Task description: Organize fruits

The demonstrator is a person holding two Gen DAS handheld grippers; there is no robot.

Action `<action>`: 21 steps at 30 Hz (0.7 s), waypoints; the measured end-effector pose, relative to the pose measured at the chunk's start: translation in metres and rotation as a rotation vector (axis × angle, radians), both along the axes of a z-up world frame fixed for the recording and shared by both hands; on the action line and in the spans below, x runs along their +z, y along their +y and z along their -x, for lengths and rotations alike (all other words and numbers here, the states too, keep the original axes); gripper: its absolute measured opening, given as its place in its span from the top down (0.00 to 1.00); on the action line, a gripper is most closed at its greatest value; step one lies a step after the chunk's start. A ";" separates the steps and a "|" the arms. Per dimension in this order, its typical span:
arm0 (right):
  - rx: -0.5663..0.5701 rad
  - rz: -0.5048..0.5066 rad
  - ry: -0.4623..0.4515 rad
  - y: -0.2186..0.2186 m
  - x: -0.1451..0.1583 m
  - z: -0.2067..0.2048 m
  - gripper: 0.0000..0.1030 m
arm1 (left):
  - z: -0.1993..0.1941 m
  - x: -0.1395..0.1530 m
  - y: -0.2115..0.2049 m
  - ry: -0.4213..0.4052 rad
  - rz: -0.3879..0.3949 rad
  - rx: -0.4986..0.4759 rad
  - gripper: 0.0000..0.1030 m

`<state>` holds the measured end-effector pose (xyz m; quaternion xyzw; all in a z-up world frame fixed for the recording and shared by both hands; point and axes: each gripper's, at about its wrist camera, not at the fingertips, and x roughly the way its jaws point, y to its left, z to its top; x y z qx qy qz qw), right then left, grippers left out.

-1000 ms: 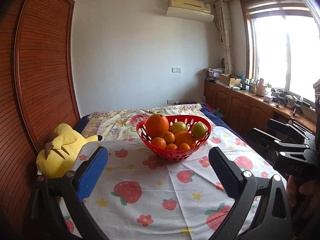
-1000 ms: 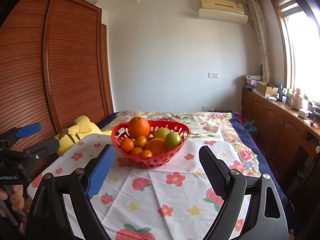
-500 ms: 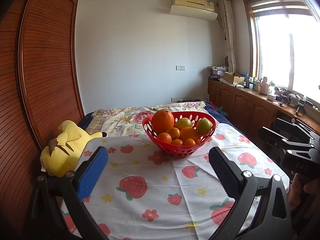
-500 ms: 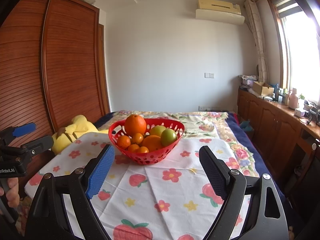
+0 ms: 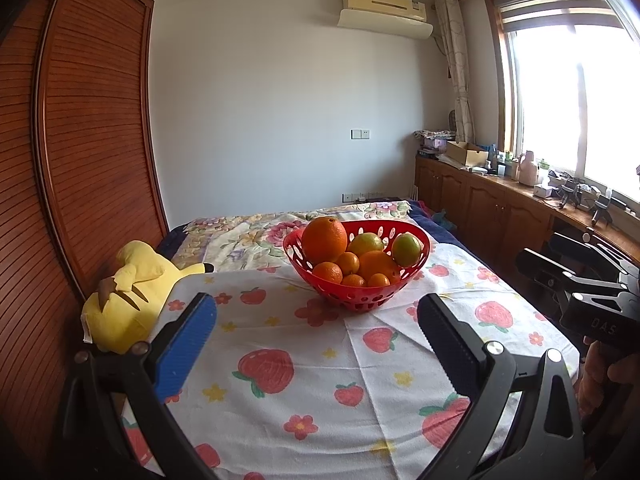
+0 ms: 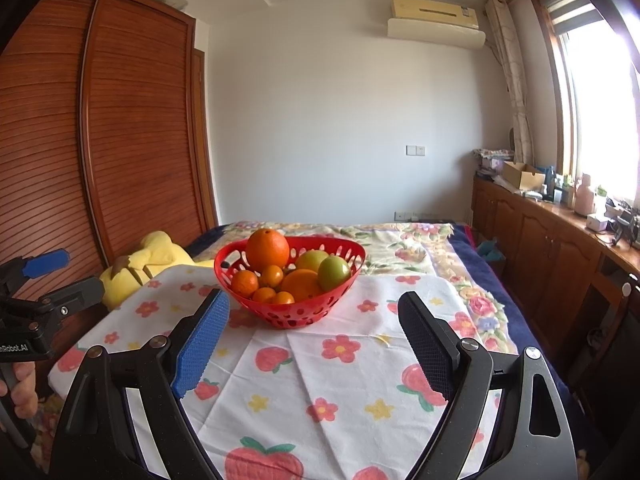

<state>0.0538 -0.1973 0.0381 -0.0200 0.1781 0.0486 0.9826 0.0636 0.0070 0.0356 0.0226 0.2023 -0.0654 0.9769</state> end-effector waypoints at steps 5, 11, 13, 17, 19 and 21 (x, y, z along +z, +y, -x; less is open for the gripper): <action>-0.003 0.000 -0.001 -0.001 0.000 0.001 0.14 | 0.001 0.001 0.000 -0.001 0.000 -0.003 0.02; -0.004 0.000 -0.002 -0.002 0.000 0.002 0.14 | 0.002 0.001 -0.001 -0.004 0.001 -0.003 0.02; -0.004 0.000 -0.001 -0.003 0.000 0.003 0.14 | 0.002 0.001 -0.001 -0.004 0.001 -0.004 0.02; -0.004 0.001 -0.003 -0.003 0.000 0.003 0.14 | 0.002 0.001 -0.001 -0.005 0.000 -0.003 0.02; -0.004 -0.001 -0.002 -0.003 0.000 0.003 0.14 | 0.002 0.001 -0.001 -0.004 0.000 -0.003 0.02; -0.004 0.001 -0.002 -0.003 0.000 0.003 0.14 | 0.002 0.001 -0.001 -0.003 0.000 -0.003 0.02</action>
